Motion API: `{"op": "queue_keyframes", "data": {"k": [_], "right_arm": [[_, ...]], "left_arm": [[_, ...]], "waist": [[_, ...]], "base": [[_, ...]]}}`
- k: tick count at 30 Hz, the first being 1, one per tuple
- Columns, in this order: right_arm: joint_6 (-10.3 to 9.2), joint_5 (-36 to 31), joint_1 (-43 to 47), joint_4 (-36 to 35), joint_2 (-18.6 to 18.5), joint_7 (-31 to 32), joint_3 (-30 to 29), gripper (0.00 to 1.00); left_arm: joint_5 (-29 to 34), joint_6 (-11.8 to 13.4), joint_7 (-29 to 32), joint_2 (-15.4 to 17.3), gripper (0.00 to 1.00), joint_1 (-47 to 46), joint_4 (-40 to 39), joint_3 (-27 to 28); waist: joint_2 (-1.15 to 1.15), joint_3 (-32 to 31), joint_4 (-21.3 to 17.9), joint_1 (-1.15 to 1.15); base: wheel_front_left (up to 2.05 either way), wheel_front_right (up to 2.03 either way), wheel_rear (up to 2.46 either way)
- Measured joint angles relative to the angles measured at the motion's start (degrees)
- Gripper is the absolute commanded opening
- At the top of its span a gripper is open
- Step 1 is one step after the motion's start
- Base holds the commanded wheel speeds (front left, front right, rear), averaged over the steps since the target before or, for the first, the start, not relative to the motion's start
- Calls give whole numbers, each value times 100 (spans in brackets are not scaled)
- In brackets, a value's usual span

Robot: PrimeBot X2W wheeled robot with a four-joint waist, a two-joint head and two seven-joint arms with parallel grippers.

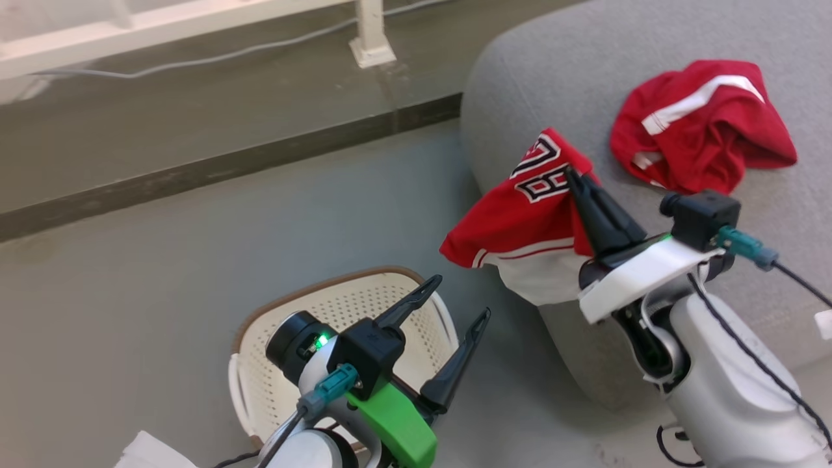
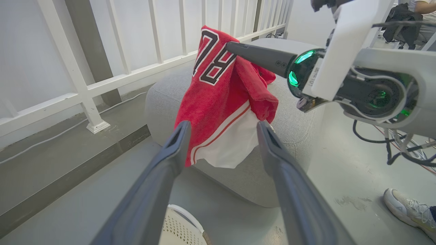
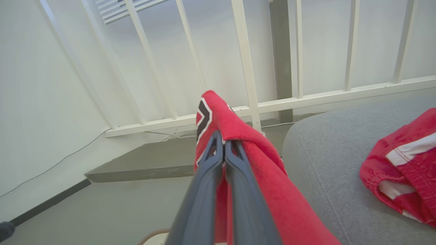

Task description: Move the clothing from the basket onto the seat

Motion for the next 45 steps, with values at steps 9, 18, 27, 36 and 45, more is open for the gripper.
{"op": "queue_keyframes", "data": {"k": [9, 18, 27, 36, 45], "right_arm": [[-110, 154, -282, 45, -74, -154, -480, 0], [-252, 261, -992, 66, -398, -256, -1209, 0], [-259, 337, -2108, 249, -730, -272, -1771, 0], [-270, 376, -3031, 817, -1270, -278, -2135, 0], [-171, 375, -3538, 1381, -1572, -250, -2176, 0]], "left_arm": [[93, -1, 127, -3, 100, -217, -16, -80], [101, -51, 269, 3, 100, -385, -19, -109], [272, -59, 427, 27, 100, -554, -22, -130], [308, -152, 571, 1, 100, -751, -57, -276], [389, -212, 673, -20, 100, -957, -127, -338]], "waist": [[0, 388, -434, 0], [0, 775, -678, 0], [0, 1124, -779, 0], [0, 1469, -704, 0], [0, 1850, -483, 0]], "base": [[0, 0, 0], [0, 0, 0], [0, 0, 0], [0, 0, 0], [0, 0, 0]]}}
